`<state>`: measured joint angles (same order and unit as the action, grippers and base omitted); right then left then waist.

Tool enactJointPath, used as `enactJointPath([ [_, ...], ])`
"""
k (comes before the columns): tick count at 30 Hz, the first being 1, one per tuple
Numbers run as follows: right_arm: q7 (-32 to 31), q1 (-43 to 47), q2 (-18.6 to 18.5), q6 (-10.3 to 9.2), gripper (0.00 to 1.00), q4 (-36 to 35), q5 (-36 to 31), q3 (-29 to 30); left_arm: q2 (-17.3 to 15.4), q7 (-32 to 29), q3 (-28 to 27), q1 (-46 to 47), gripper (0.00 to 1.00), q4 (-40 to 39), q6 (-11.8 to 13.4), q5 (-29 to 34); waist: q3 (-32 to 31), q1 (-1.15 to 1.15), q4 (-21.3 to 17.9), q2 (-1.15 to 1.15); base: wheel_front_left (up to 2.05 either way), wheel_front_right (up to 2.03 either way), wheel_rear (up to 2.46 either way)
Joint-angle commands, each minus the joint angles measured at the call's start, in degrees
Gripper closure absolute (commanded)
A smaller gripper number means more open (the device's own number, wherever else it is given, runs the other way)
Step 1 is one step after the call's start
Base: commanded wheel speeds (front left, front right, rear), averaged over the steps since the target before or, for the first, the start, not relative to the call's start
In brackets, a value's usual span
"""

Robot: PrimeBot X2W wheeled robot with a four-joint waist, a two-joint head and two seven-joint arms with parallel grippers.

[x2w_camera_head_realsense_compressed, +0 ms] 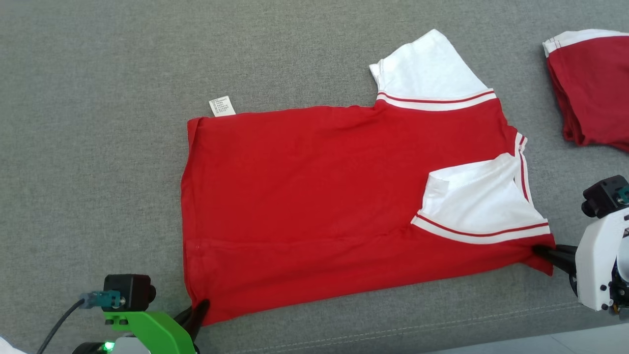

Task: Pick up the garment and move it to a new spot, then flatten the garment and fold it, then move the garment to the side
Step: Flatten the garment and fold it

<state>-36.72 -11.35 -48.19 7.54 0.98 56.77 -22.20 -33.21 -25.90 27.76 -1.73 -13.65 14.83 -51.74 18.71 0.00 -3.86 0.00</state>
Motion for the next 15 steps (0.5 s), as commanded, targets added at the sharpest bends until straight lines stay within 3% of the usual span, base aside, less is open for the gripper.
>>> enactJointPath([
  [1,1.3,0.2,0.5,-0.12,0.00,0.5,-1.2,0.4,0.6,1.1,-0.1,-0.3,0.04,0.9,0.0,0.7,-0.2,0.00,0.0,0.00,0.00,0.00,0.00],
  [4,1.6,0.8,0.7,-0.11,0.00,0.6,-3.0,0.7,1.1,2.2,0.3,0.1,0.00,1.8,-0.5,1.2,-0.7,0.00,0.0,0.00,0.00,0.00,0.00],
  [8,0.3,0.4,-1.6,-0.11,0.00,-2.2,-3.2,2.5,-0.9,3.0,-1.1,1.4,0.00,-0.6,0.8,3.4,-0.3,0.00,-0.4,0.00,0.00,0.00,0.00],
  [15,-0.4,-10.1,-2.0,-0.10,0.00,-7.2,-5.0,7.0,-3.5,-0.6,-2.6,12.2,0.00,-5.7,3.0,8.2,5.1,0.00,-0.7,0.00,0.00,0.00,0.00],
])
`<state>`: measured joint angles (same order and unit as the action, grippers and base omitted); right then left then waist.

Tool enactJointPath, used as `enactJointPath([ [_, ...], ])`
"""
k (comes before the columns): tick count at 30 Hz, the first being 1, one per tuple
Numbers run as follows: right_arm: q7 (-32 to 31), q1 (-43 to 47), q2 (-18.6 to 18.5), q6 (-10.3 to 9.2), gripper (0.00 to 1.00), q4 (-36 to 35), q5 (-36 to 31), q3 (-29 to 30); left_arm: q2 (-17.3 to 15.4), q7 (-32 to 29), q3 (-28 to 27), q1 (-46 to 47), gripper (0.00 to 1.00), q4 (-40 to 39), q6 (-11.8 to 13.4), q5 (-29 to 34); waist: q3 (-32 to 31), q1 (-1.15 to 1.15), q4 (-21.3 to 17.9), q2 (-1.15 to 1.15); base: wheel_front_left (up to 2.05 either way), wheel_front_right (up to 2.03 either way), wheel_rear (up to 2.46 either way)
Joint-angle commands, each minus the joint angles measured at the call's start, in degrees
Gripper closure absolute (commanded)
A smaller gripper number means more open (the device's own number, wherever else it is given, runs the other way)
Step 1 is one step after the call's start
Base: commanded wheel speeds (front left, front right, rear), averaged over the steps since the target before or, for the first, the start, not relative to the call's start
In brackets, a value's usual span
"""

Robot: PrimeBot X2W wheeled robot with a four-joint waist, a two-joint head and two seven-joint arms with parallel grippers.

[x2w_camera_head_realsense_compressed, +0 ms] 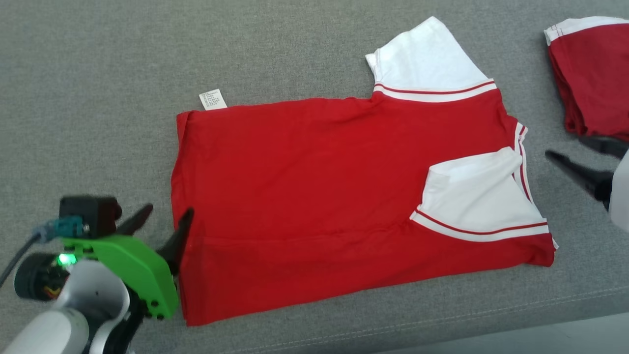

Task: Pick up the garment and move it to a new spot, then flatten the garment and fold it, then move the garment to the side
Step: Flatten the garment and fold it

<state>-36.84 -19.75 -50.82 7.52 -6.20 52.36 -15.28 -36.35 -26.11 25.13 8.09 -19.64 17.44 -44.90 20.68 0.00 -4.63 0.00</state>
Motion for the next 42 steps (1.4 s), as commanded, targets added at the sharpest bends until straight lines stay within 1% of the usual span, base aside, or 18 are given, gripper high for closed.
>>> enactJointPath([
  [1,-0.4,-4.0,1.3,-0.08,0.00,0.3,-1.2,0.1,0.4,-1.4,0.5,5.4,0.00,0.9,0.4,1.8,4.5,0.00,0.3,0.00,0.00,0.00,0.00],
  [7,-2.8,-20.7,5.8,-0.05,0.00,5.2,-6.5,-4.9,6.1,-6.6,5.6,25.4,0.00,11.1,-1.0,8.3,11.5,0.00,2.5,0.00,0.00,0.00,0.00],
  [8,-2.8,-20.7,5.8,-0.05,0.00,5.2,-6.5,-4.9,6.1,-6.6,5.6,25.4,0.00,11.1,-1.0,8.3,11.5,0.00,2.5,0.00,0.00,0.00,0.00],
  [11,-2.8,-27.8,7.5,-0.07,0.00,8.9,-8.5,-8.2,8.3,-8.0,8.0,32.6,0.00,17.0,-2.2,10.8,13.6,0.00,3.8,0.00,0.00,0.00,0.00],
  [14,-2.2,-33.3,9.3,-0.06,0.00,13.0,-9.5,-11.2,10.8,-8.2,9.9,36.2,0.00,21.7,-3.6,11.7,14.4,0.00,4.7,0.00,0.00,0.00,0.00],
  [19,-1.0,-39.3,10.3,-0.08,0.00,19.7,-9.4,-14.3,12.2,-8.0,11.5,39.2,0.00,26.3,-5.1,12.5,14.7,0.00,6.0,0.00,0.00,0.00,0.00],
  [20,-0.8,-40.1,10.4,-0.07,0.00,20.7,-9.2,-14.8,12.2,-8.2,11.7,39.6,0.02,26.7,-5.3,12.6,14.7,0.00,6.2,0.00,0.00,0.00,0.00],
  [21,-0.5,-40.9,10.3,-0.07,0.00,21.6,-9.1,-15.2,12.3,-8.3,11.8,39.9,0.18,27.0,-5.6,12.5,14.8,0.00,6.4,0.00,0.00,0.00,0.00],
  [22,-0.3,-41.7,10.1,-0.07,0.00,22.4,-8.8,-15.6,12.2,-8.4,11.9,40.2,0.20,27.0,-5.8,12.5,14.9,0.00,6.6,0.00,0.00,0.00,0.00],
  [24,0.1,-42.8,9.9,-0.07,0.00,23.7,-8.3,-16.4,12.2,-8.5,12.2,40.7,0.13,26.6,-6.3,12.5,14.9,0.00,7.0,0.00,0.00,0.00,0.00],
  [25,0.3,-43.3,9.7,-0.08,0.00,24.3,-8.2,-16.8,12.3,-8.7,12.2,40.7,0.06,26.3,-6.4,12.3,14.9,0.00,7.1,0.00,0.00,0.00,0.00],
  [26,0.4,-43.8,9.5,-0.07,0.00,24.8,-7.9,-17.2,12.3,-8.9,12.4,40.8,0.05,25.9,-6.6,12.2,14.9,0.00,7.3,0.00,0.00,0.00,0.00],
  [28,0.8,-44.6,9.3,-0.07,0.00,25.7,-7.5,-18.0,12.1,-9.3,12.6,41.1,0.13,25.2,-6.9,12.0,14.8,0.00,7.6,0.00,0.00,0.00,0.00],
  [29,1.0,-45.0,9.1,-0.07,0.00,26.2,-7.3,-18.4,12.1,-9.5,12.7,41.3,0.20,24.8,-7.0,11.9,14.7,0.00,7.7,0.00,0.00,0.00,0.00],
  [31,1.3,-45.8,9.2,-0.07,0.00,27.2,-6.8,-19.0,12.2,-10.0,12.8,41.8,0.50,24.2,-7.2,11.6,14.8,0.00,7.9,0.00,0.00,0.00,0.00],
  [34,1.7,-47.0,9.7,-0.07,0.00,28.6,-6.5,-19.9,12.4,-10.6,13.1,42.1,0.65,23.5,-7.4,11.5,15.0,0.00,8.0,0.00,0.00,0.00,0.00],
  [37,2.1,-48.0,9.9,-0.08,0.00,30.0,-6.2,-20.6,12.6,-11.1,13.5,42.2,1.00,23.5,-7.6,11.2,15.1,0.00,8.1,0.00,0.00,0.00,0.00],
  [42,1.4,-49.4,10.0,-0.07,0.00,33.0,-6.5,-21.4,13.2,-11.5,14.0,42.7,1.00,23.4,-7.9,10.7,15.7,0.00,8.5,0.00,0.00,0.00,0.00],
])
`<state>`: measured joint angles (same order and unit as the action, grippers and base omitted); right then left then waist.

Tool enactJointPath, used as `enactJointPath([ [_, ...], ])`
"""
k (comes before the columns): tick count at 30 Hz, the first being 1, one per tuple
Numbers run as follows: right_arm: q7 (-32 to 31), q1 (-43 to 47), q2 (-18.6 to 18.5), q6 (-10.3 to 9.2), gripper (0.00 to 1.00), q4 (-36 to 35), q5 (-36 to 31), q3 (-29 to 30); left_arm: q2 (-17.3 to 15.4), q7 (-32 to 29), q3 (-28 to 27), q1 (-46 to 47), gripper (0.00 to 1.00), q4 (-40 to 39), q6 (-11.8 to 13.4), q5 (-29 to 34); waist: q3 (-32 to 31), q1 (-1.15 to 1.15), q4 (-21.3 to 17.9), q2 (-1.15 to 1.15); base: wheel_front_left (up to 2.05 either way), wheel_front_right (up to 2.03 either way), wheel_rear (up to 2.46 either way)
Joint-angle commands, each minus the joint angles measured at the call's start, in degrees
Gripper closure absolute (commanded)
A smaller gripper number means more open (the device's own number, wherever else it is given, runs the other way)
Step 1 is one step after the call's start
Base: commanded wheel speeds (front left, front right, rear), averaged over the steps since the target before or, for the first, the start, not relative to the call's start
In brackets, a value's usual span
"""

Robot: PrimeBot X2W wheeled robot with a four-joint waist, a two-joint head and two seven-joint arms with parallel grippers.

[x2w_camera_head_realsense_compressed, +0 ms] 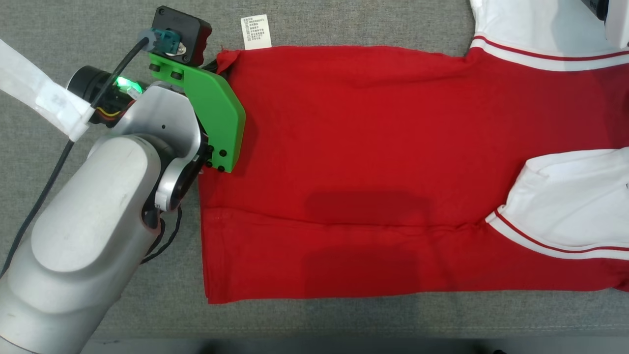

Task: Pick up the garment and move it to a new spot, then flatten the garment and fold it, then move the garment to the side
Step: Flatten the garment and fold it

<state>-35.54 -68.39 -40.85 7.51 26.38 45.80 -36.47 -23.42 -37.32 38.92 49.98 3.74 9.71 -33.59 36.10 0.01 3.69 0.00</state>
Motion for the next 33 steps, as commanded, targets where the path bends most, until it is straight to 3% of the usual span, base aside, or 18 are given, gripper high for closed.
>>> enactJointPath([
  [1,0.0,-0.8,0.1,-0.07,0.00,1.0,0.1,-0.4,0.4,-0.2,0.2,0.9,1.00,0.0,-0.2,-0.7,0.4,-0.01,0.3,0.00,0.00,0.00,0.00],
  [7,1.3,-0.3,1.4,-0.06,0.00,3.9,0.3,-2.0,0.9,0.4,0.8,0.4,1.00,0.7,-0.6,-0.8,0.6,-0.01,0.8,0.00,0.00,0.00,0.00],
  [8,1.6,-0.2,1.4,-0.06,0.63,4.2,0.2,-2.2,1.0,0.7,0.7,0.3,1.00,0.7,-0.5,-0.9,0.6,-0.01,0.8,0.00,0.00,0.00,0.00],
  [9,2.2,-0.3,1.3,-0.06,1.00,4.6,0.0,-2.2,1.0,0.9,0.6,0.2,1.00,0.8,-0.5,-0.9,0.6,-0.01,0.8,0.00,0.00,0.00,0.00],
  [22,12.7,0.4,0.4,-0.07,1.00,4.0,1.5,-1.3,-0.2,4.6,-2.3,-1.8,1.00,0.9,1.0,-2.4,-0.9,-0.01,-1.4,0.00,0.00,0.00,0.00],
  [33,18.3,6.4,-2.1,-0.07,1.00,-2.2,6.0,-3.2,-2.4,5.9,-4.6,-5.6,1.00,-1.9,2.1,-4.5,-4.8,-0.01,-3.8,0.00,0.00,0.00,0.00],
])
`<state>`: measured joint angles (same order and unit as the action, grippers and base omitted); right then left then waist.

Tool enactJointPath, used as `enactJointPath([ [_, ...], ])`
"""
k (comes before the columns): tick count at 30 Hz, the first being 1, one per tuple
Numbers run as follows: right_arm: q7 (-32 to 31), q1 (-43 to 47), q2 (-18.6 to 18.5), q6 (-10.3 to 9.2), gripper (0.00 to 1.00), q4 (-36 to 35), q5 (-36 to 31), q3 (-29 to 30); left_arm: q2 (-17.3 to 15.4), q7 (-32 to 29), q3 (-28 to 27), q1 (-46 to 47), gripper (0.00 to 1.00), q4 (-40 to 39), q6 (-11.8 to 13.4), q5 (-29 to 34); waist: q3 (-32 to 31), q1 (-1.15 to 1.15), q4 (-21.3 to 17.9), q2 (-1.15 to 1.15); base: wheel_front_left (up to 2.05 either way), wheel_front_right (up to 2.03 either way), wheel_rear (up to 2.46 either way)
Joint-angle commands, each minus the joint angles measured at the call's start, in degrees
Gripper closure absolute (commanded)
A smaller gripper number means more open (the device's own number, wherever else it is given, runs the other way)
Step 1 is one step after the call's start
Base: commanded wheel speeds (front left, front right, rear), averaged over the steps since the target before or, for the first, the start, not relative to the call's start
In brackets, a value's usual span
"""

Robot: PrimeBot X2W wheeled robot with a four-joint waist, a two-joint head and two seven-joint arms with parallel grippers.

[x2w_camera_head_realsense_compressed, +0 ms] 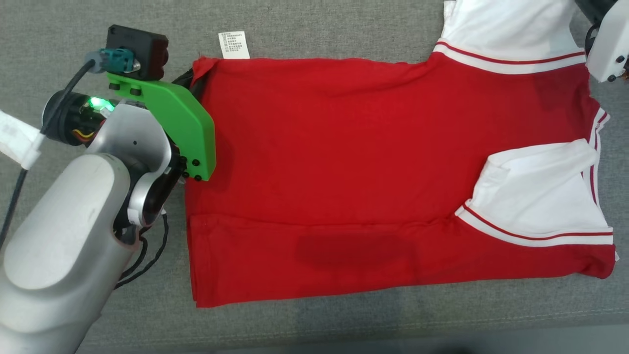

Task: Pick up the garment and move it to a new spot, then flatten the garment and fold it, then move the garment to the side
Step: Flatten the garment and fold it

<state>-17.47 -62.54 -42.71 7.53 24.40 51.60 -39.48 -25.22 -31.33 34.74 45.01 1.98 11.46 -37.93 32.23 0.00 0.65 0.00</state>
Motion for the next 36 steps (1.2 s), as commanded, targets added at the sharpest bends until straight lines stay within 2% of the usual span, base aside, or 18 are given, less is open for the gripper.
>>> enactJointPath([
  [1,0.5,0.9,-0.5,-0.10,1.00,-0.8,0.5,-0.3,-0.8,-0.2,-0.6,-0.8,1.00,-0.4,0.4,-0.1,-1.3,0.00,-1.0,0.00,0.00,0.00,0.00],
  [14,3.9,3.5,-2.6,-0.10,1.00,-6.0,3.3,-1.1,-2.3,0.8,-3.0,-5.2,1.00,-4.1,2.9,-2.8,-4.4,0.00,-2.9,0.00,0.00,0.00,0.00],
  [28,6.5,7.6,-4.2,-0.10,1.00,-7.9,4.3,-1.5,-3.2,3.3,-4.7,-10.6,1.00,-8.6,5.1,-3.7,-5.1,0.00,-3.4,0.00,0.00,0.00,0.00],
  [36,9.9,13.5,-6.2,-0.10,1.00,-11.9,5.5,-0.1,-2.9,6.1,-5.5,-15.1,1.00,-10.6,6.0,-4.8,-6.6,0.00,-3.6,0.00,0.00,0.00,0.00],
])
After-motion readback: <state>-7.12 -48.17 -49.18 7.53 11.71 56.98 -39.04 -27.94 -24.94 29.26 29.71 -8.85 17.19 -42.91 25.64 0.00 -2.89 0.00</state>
